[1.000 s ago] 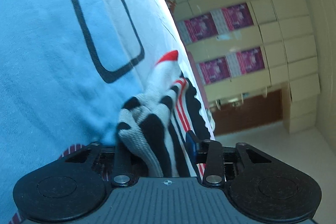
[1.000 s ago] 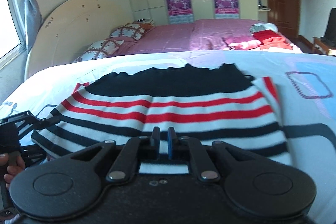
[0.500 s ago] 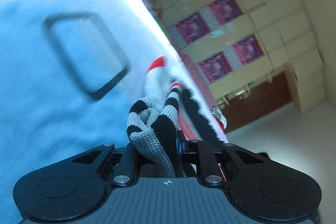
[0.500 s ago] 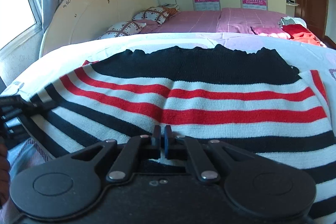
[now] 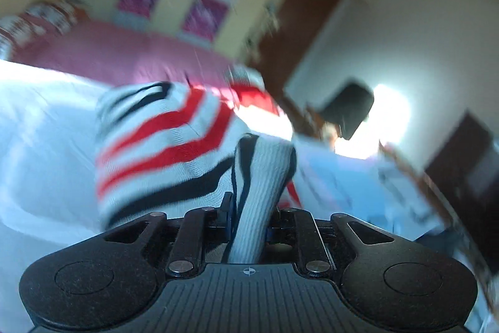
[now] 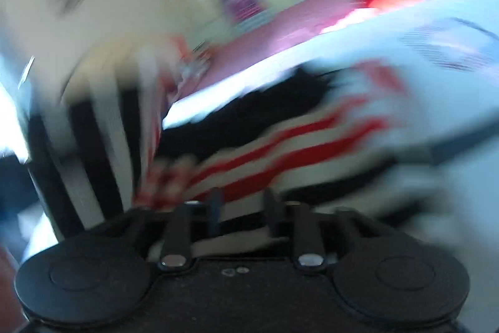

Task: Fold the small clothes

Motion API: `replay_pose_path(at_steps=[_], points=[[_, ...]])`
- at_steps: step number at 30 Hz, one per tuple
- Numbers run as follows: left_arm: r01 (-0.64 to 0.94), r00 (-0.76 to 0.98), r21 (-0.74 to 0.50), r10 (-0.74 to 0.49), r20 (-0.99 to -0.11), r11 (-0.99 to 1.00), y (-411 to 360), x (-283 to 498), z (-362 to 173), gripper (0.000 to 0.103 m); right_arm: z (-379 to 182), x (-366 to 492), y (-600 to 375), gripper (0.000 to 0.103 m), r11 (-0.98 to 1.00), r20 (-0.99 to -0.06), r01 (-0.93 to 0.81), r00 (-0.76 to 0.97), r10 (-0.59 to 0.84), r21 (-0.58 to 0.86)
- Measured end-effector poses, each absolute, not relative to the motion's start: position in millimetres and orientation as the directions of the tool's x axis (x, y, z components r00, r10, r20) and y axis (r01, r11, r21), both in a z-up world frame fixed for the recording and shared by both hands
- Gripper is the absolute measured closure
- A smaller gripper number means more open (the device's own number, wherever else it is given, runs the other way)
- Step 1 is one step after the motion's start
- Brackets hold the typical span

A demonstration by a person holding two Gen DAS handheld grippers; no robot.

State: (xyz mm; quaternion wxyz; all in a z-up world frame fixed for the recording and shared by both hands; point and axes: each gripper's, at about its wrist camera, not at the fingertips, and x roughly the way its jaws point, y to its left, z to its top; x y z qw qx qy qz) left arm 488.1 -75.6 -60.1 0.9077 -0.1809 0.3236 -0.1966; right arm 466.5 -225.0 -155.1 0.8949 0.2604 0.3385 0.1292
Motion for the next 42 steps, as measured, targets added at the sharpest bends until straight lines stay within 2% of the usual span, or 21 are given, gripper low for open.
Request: replay_pose_path(at_steps=[1, 3, 4, 7, 9, 11, 13, 16, 20, 21, 23, 24, 25, 27, 30, 33, 36, 38, 39, 41, 42], points=[[0.263, 0.669, -0.467, -0.509, -0.542, 0.844, -90.4, 494.9, -73.4, 0.053, -154.0, 458.3, -247.9, 0.046, 0.820, -0.539, 0.010, 0.759, 0.367, 0.573], [0.298, 0.604, -0.460, -0.538, -0.588, 0.837, -114.1, 496.9, -88.5, 0.034, -151.4, 442.7, -285.5, 0.035, 0.781, -0.518, 0.073, 0.786, 0.338, 0.620], [0.316, 0.637, -0.421, -0.519, -0.570, 0.850, -120.8, 486.9, -83.7, 0.033, -149.1, 436.8, -299.3, 0.027, 0.762, -0.511, 0.088, 0.789, 0.340, 0.642], [0.342, 0.671, -0.477, -0.566, -0.480, 0.810, -102.2, 456.1, -63.1, 0.033, -138.4, 420.9, -323.1, 0.025, 0.723, -0.474, 0.080, 0.803, 0.361, 0.686], [0.323, 0.725, -0.492, -0.545, -0.421, 0.809, -70.4, 435.4, -48.9, 0.033, -134.2, 414.8, -328.0, 0.022, 0.682, -0.440, 0.062, 0.806, 0.396, 0.728], [0.244, 0.784, -0.490, -0.468, -0.409, 0.837, -37.5, 424.7, -49.3, 0.033, -134.3, 413.3, -327.3, 0.018, 0.645, -0.411, 0.034, 0.796, 0.445, 0.763], [0.136, 0.803, -0.499, -0.391, -0.450, 0.856, -6.4, 425.7, -58.4, 0.033, -135.4, 421.3, -317.3, 0.015, 0.599, -0.400, 0.018, 0.760, 0.512, 0.801], [0.005, 0.779, -0.538, -0.341, -0.527, 0.843, 25.6, 434.5, -79.7, 0.033, -148.1, 435.4, -293.3, 0.014, 0.538, -0.402, 0.015, 0.682, 0.611, 0.843], [-0.012, 0.737, -0.507, -0.335, -0.587, 0.862, 18.2, 439.5, -98.5, 0.033, -151.5, 448.9, -259.0, 0.016, 0.551, -0.421, -0.008, 0.637, 0.646, 0.834], [-0.013, 0.732, -0.499, -0.332, -0.595, 0.867, 14.3, 440.5, -103.3, 0.033, -151.4, 455.0, -251.0, 0.024, 0.568, -0.436, -0.009, 0.630, 0.642, 0.823], [-0.022, 0.736, -0.515, -0.335, -0.588, 0.857, 13.9, 441.2, -111.1, 0.031, -152.3, 470.1, -232.9, 0.048, 0.652, -0.530, 0.014, 0.596, 0.604, 0.758], [-0.035, 0.738, -0.513, -0.324, -0.592, 0.857, 14.7, 440.5, -111.3, 0.028, -150.1, 474.0, -225.1, 0.068, 0.703, -0.574, 0.017, 0.590, 0.567, 0.711], [-0.037, 0.738, -0.507, -0.319, -0.595, 0.861, 11.5, 442.7, -109.6, 0.027, -146.5, 474.8, -218.1, 0.081, 0.749, -0.603, 0.007, 0.598, 0.527, 0.662], [-0.034, 0.740, -0.488, -0.306, -0.598, 0.872, 4.1, 452.7, -113.8, 0.027, -134.4, 468.6, -205.4, 0.086, 0.806, -0.604, -0.058, 0.630, 0.487, 0.589], [-0.025, 0.755, -0.452, -0.280, -0.593, 0.891, -4.1, 452.2, -107.5, 0.027, -106.7, 444.5, -195.8, 0.087, 0.856, -0.547, -0.167, 0.705, 0.451, 0.490], [0.003, 0.805, -0.465, -0.278, -0.524, 0.885, -3.7, 438.9, -95.6, 0.027, -88.0, 417.2, -202.8, 0.087, 0.878, -0.476, -0.215, 0.772, 0.421, 0.428], [0.002, 0.745, -0.388, -0.260, -0.614, 0.922, -17.8, 449.0, -103.3, 0.027, -107.6, 413.5, -224.1, 0.086, 0.892, -0.511, -0.117, 0.784, 0.353, 0.436], [0.016, 0.722, -0.391, -0.282, -0.632, 0.920, -22.3, 453.2, -109.8, 0.027, -138.6, 427.9, -239.9, 0.077, 0.873, -0.615, -0.008, 0.707, 0.350, 0.488], [0.011, 0.718, -0.398, -0.284, -0.635, 0.917, -21.9, 453.7, -108.6, 0.027, -148.2, 430.4, -248.5, 0.076, 0.840, -0.618, 0.013, 0.684, 0.388, 0.543], [0.015, 0.737, -0.360, -0.253, -0.626, 0.933, -23.3, 450.9, -99.8, 0.027, -148.6, 425.1, -264.8, 0.063, 0.785, -0.564, 0.027, 0.711, 0.420, 0.619], [0.032, 0.751, -0.359, -0.259, -0.607, 0.933, -23.6, 448.8, -95.7, 0.027, -145.6, 421.0, -271.0, 0.049, 0.778, -0.549, 0.039, 0.731, 0.405, 0.627]])
